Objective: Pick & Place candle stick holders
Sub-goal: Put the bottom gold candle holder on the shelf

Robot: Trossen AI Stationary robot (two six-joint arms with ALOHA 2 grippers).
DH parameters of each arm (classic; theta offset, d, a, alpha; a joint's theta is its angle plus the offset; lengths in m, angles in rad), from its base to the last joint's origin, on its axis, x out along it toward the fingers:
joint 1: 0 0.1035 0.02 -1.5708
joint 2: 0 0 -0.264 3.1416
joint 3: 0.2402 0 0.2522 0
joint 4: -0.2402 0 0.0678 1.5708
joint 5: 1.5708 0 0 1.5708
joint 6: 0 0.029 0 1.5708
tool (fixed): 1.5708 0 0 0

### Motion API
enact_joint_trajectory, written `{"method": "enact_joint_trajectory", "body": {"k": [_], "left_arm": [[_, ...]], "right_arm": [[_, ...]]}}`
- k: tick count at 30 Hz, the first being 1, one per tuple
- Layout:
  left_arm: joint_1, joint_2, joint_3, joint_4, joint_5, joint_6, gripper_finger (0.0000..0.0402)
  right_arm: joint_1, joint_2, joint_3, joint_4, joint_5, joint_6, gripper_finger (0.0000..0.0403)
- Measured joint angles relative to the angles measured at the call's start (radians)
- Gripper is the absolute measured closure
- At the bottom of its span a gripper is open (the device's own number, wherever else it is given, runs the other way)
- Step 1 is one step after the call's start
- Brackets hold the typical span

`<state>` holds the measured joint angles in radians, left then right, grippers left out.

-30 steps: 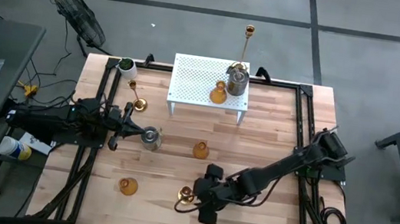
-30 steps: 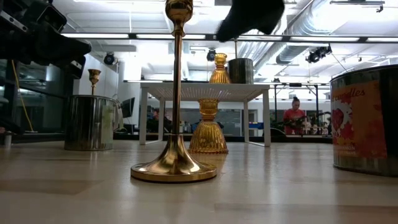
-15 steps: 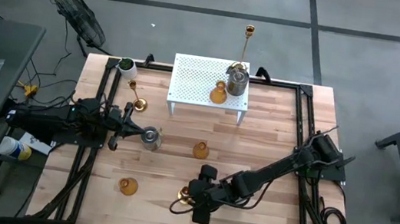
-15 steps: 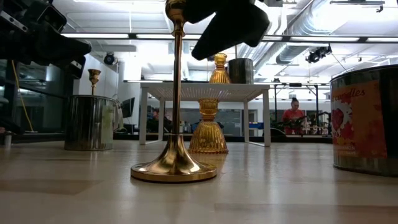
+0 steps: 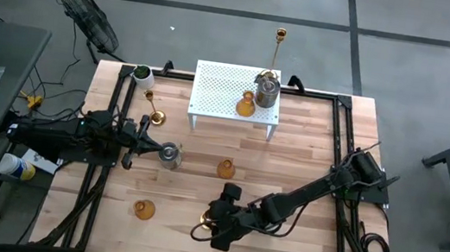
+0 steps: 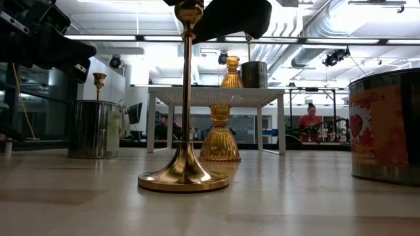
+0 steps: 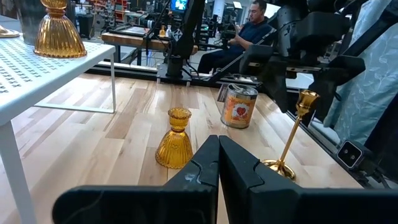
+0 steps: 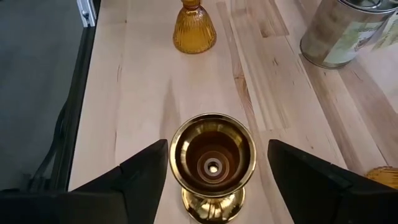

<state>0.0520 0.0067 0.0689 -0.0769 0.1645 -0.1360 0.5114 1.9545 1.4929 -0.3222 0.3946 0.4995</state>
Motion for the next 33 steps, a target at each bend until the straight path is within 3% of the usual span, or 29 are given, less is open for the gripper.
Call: {"method": "enact_joint_trajectory", "body": {"k": [16,33], "left_arm": [[0.000,0.000,0.000,0.000,0.000,0.000,0.0402],[0.000,0.000,0.000,0.000,0.000,0.000,0.0402]], "right_arm": [[0.006,0.000,0.000,-0.001,-0.003,0.000,0.0195],[0.006,0.000,0.000,0.029,-0.004,0.000,0.0198]]}}
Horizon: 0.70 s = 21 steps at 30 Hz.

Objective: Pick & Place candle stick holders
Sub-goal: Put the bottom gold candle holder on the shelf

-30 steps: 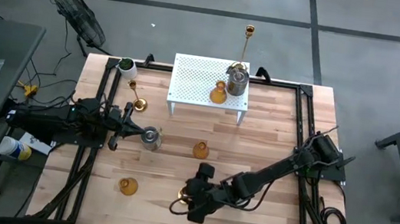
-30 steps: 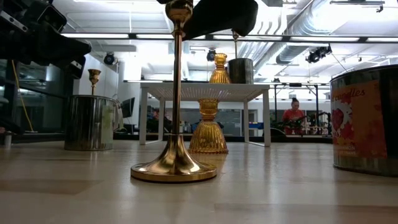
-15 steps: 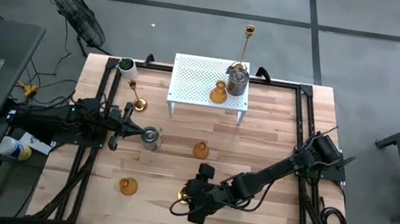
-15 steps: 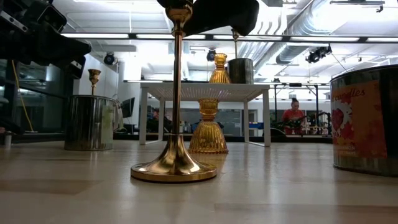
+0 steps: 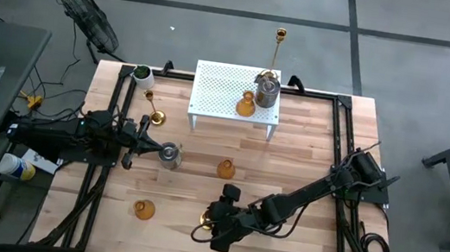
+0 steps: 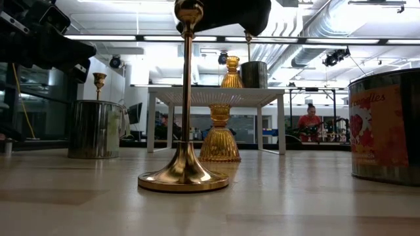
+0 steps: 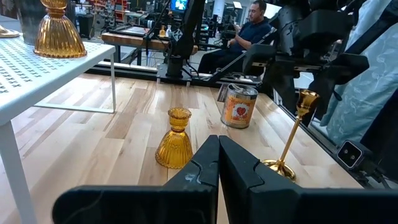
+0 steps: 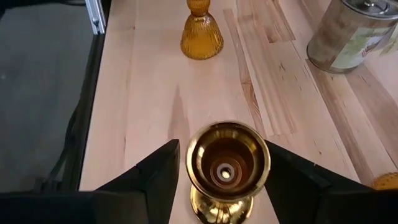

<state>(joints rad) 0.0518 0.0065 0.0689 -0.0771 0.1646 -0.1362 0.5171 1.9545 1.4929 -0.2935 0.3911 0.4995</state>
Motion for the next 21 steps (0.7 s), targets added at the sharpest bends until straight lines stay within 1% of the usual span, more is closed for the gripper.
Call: {"method": "enact_joint_trajectory", "body": {"k": [14,21], "left_arm": [[0.000,0.000,0.000,0.000,0.000,0.000,0.0402],[0.000,0.000,0.000,0.000,0.000,0.000,0.0402]], "right_arm": [[0.000,0.000,0.000,0.014,0.002,0.000,0.0200],[0.000,0.000,0.000,0.014,0.003,0.000,0.0230]]}}
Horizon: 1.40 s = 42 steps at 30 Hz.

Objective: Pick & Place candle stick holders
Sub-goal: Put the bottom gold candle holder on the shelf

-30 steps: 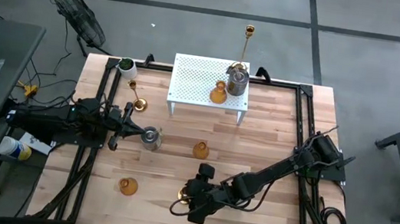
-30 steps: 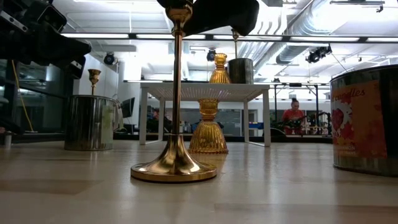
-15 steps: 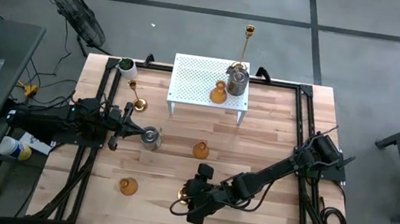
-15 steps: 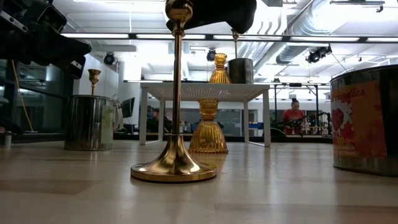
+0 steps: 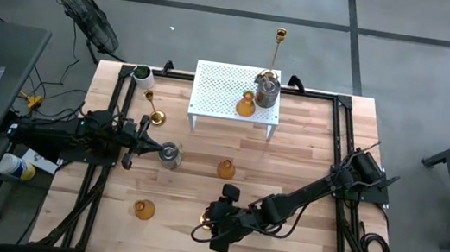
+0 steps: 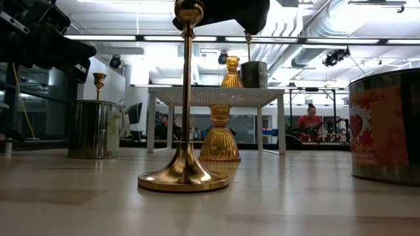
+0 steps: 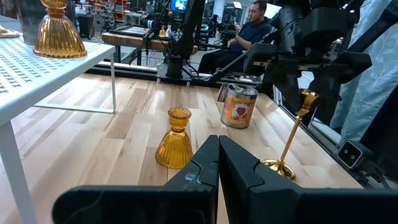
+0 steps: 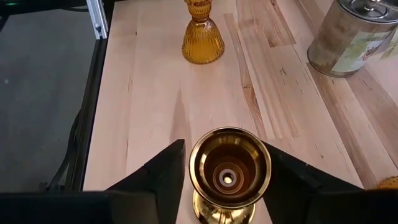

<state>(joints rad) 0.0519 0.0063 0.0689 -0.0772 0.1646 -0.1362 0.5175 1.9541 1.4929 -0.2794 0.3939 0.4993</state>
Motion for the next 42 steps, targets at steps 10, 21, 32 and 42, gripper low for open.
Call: {"method": "enact_joint_trajectory", "body": {"k": [10,21,32,42], "left_arm": [[0.000,0.000,0.000,0.000,0.000,0.000,0.0402],[0.000,0.000,0.000,0.000,0.000,0.000,0.0402],[0.000,0.000,0.000,0.000,0.000,0.000,0.0402],[0.000,0.000,0.000,0.000,0.000,0.000,0.0402]], "right_arm": [[0.000,0.000,0.000,0.000,-0.002,0.000,0.0277],[0.000,-0.010,0.011,-0.003,-0.007,0.003,0.0280],[-0.007,-0.021,0.108,-0.048,-0.014,0.001,0.0279],[-0.037,-0.111,0.139,-0.136,-0.025,0.001,0.0277]]}}
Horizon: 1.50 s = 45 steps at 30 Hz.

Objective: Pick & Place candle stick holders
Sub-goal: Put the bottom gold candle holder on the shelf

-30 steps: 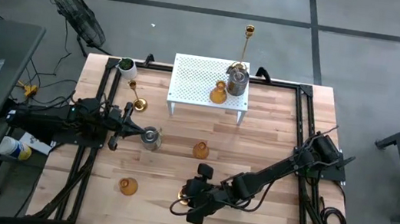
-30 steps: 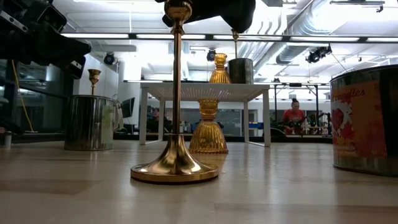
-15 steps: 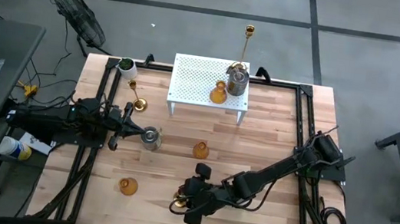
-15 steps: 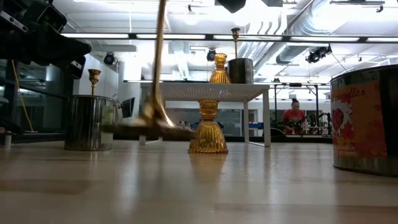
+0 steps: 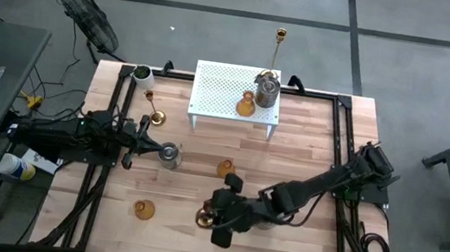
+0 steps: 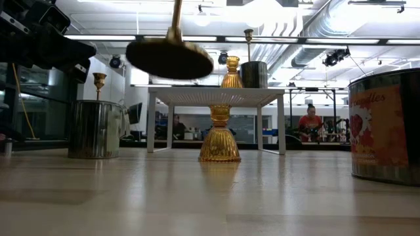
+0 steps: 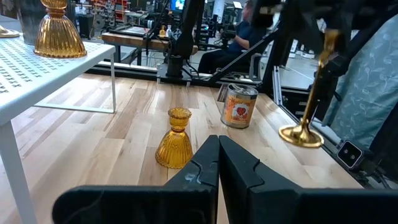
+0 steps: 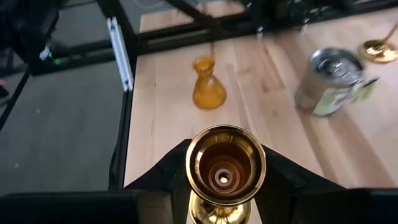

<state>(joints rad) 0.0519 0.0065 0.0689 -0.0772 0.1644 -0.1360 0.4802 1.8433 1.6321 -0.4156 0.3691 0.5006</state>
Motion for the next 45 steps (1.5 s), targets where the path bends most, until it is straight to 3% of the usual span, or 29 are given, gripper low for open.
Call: {"method": "enact_joint_trajectory", "body": {"k": [10,17,29,32,37,45], "left_arm": [[0.000,0.000,-0.002,0.046,-0.029,-0.007,0.0402],[0.000,0.000,-0.002,0.151,-0.051,-0.214,0.0402],[0.000,0.006,-0.002,0.195,-0.069,-0.330,0.0402],[0.000,0.023,-0.002,0.265,-0.029,-0.333,0.0399],[-0.001,0.109,0.052,0.313,0.011,-0.340,0.0370],[-0.001,0.420,0.238,0.314,0.037,-0.250,0.0317]], "right_arm": [[-0.061,-0.057,0.001,-0.015,-0.014,0.000,0.0273],[-0.071,-0.058,0.001,-0.024,-0.053,0.000,0.0278],[-0.085,-0.058,0.001,-0.024,-0.057,-0.008,0.0280],[-0.084,-0.058,0.001,-0.024,-0.058,-0.006,0.0273],[-0.094,-0.073,0.001,-0.023,-0.062,0.000,0.0281],[-0.132,-0.120,0.001,-0.025,-0.062,-0.012,0.0269]]}}
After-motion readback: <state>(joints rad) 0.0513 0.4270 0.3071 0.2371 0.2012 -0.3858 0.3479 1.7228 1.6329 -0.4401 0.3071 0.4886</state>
